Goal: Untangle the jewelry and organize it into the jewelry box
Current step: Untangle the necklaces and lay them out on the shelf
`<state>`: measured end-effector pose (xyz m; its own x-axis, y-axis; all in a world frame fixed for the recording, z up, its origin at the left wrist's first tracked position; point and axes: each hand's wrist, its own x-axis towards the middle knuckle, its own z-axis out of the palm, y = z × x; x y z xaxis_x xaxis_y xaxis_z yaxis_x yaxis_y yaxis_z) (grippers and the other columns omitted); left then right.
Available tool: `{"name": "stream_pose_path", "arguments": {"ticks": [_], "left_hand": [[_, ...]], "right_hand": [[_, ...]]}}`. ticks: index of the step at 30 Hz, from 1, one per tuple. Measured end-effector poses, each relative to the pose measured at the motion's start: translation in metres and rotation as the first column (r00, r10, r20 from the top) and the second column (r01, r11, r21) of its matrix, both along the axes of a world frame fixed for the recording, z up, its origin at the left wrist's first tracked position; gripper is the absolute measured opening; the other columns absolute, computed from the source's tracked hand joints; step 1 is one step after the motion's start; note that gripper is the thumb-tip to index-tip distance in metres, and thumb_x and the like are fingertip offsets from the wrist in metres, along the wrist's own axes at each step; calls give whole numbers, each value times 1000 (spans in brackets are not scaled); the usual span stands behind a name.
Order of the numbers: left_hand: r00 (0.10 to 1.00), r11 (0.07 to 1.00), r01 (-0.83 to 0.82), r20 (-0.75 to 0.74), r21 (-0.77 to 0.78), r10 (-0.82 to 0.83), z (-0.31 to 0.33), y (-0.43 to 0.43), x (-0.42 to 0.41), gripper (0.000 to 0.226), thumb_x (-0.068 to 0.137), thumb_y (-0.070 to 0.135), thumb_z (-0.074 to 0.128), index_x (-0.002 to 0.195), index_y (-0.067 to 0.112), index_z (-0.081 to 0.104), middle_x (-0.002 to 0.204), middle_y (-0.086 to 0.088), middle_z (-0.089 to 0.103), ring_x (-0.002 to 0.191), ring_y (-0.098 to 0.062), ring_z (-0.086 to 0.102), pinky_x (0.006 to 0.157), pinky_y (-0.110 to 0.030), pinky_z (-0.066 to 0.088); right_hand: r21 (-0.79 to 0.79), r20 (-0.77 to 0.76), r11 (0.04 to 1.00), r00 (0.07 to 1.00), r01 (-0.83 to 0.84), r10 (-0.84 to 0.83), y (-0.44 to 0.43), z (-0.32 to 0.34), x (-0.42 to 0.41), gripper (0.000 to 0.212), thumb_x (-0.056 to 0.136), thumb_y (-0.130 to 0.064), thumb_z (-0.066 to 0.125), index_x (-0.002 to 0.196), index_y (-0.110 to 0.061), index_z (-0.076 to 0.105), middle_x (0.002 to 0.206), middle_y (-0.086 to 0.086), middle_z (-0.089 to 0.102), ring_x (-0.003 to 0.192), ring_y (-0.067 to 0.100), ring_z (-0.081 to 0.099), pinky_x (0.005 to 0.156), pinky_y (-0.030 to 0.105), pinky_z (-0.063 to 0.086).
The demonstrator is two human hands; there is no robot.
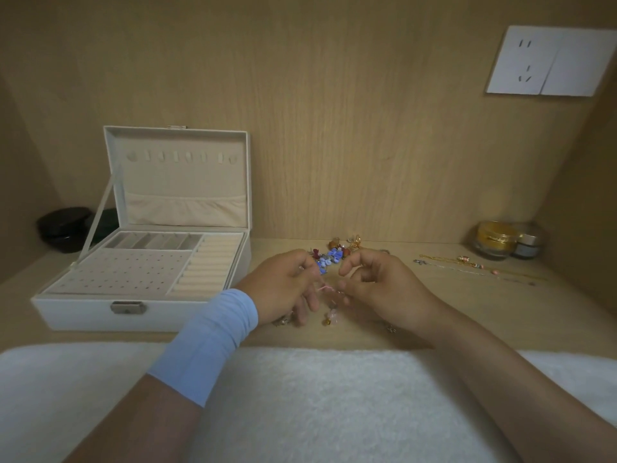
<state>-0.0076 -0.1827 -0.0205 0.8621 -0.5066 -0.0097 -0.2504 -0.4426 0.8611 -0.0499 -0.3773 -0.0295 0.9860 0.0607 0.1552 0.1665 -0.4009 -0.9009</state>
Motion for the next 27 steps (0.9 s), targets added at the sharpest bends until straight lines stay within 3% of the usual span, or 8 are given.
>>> {"name": "stream_pose_path", "arguments": {"ticks": [5,8,12,15,17,22,24,27], "left_hand": [[999,997,-42,11,-68,43,1,-1,0,18,105,24,39,92,15,48,69,-6,71,50,-26,63,45,-26,41],[995,996,-67,66,-51,70,2,-1,1,23,104,24,40,90,13,55,68,-4,67,52,-18,58,51,-25,46],[998,978,-40,-48,-205,30,2,-3,1,28,104,19,40,81,12,54,70,-7,58,61,-22,56,62,-32,45],[994,957,-30,-112,-287,-3,2,-5,0,28,105,18,39,82,12,55,58,0,51,53,-20,51,58,-28,42],[988,944,-31,-150,-327,-19,4,-6,-3,26,105,17,37,83,10,51,50,3,42,45,-17,44,50,-25,39],[997,964,20,-71,-266,-41,7,-7,-9,29,106,19,35,81,10,46,45,1,37,35,-18,41,53,-26,47],[998,974,21,-56,-227,-34,6,-6,-7,26,106,20,36,86,10,48,43,-1,38,33,-20,40,58,-34,49],[1000,986,14,-10,-165,-16,3,-3,-3,16,104,20,40,93,12,50,43,-2,43,32,-20,40,56,-42,46]], "right_hand": [[-127,41,992,999,-26,32,-2,-2,2,14,86,-7,75,80,-15,66,63,-4,67,51,-1,53,54,14,41],[-155,40,988,999,-18,25,-2,-4,3,13,87,-6,74,82,-19,73,67,-5,66,55,-3,53,58,10,41],[-162,131,987,991,8,13,-3,-4,2,20,82,-4,77,76,-20,67,74,-1,67,64,-1,58,64,13,45],[-148,133,989,991,8,12,-2,4,-4,20,85,-1,74,71,-16,69,74,-6,70,47,-3,53,52,8,38],[-152,107,988,994,20,-4,-1,7,-7,14,86,-3,74,77,-14,77,69,-15,70,40,-3,49,47,6,33],[-182,71,981,996,66,-54,2,8,-9,24,86,-8,76,107,-17,78,96,-8,75,45,-14,52,50,2,37],[-190,85,978,994,85,-70,2,9,-8,28,85,-8,76,110,-19,77,93,-13,72,46,-14,52,51,3,37],[-157,85,980,991,120,-108,1,8,-7,30,83,-9,78,108,-25,76,85,-21,71,37,-1,44,47,6,34]]}}
